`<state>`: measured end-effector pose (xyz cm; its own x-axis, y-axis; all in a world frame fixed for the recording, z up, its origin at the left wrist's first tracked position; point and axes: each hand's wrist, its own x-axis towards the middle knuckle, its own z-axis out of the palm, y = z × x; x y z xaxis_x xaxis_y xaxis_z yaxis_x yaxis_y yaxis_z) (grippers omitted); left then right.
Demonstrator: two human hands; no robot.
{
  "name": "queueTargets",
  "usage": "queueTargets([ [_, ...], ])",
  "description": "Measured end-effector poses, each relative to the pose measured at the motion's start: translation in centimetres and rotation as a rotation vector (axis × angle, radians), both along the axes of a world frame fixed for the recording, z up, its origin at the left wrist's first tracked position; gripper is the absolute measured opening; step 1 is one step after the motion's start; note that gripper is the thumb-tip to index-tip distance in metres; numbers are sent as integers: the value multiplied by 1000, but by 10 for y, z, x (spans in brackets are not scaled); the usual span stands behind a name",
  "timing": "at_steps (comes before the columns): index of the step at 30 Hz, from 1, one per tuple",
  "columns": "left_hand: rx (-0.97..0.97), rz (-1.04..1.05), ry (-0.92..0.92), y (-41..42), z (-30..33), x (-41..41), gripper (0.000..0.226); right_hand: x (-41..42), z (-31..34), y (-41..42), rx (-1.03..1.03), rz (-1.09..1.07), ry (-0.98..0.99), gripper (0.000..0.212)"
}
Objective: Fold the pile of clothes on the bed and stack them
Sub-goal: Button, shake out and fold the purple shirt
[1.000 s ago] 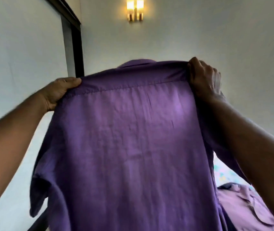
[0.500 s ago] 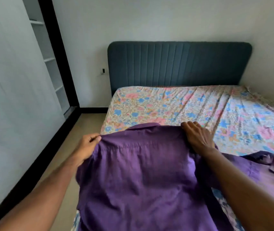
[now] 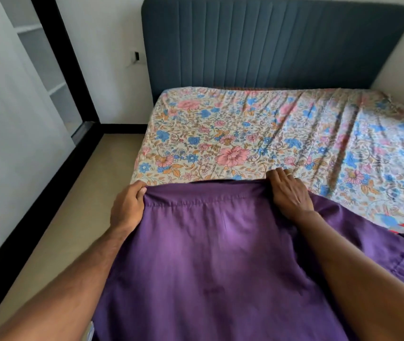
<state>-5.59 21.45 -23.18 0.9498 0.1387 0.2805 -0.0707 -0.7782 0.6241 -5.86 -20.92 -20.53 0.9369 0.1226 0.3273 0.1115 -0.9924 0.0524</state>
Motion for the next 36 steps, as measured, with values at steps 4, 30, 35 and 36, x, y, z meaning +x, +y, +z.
queueTargets([
  [4,214,-3,60,-1,-21,1,20,-2,-34,-3,39,-43,110,13],
  [30,714,-842,282,-276,7,-136,124,-78,77,-141,466,-249,593,21],
  [35,704,-810,339,-298,5,-155,147,-62,105,-141,195,-256,177,27],
  [36,704,-802,345,-301,5,-158,150,-57,108,-140,85,-256,123,31],
])
